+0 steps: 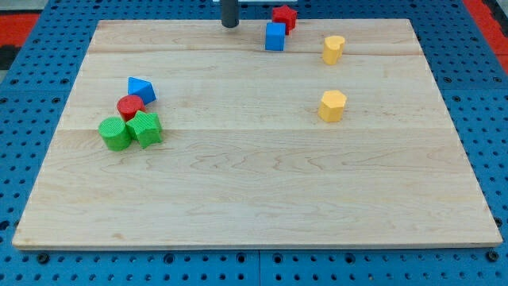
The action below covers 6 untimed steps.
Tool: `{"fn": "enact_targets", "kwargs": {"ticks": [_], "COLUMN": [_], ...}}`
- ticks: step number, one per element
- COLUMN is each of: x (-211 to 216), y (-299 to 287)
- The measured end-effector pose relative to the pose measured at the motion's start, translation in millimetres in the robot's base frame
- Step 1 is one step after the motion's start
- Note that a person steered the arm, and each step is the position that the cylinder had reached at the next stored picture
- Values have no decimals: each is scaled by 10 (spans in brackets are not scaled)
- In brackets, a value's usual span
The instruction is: Point your arm to the left of red star
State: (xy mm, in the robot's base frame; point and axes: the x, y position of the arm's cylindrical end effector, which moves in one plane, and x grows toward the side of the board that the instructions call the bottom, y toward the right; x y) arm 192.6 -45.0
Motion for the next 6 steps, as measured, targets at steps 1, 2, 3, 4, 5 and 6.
{"fn": "enact_targets", "kwargs": {"ticks": [1, 2, 3, 4, 5, 6], "x": [-2, 7, 0, 11, 11, 111], "y": [0, 1, 69, 490, 569, 414]}}
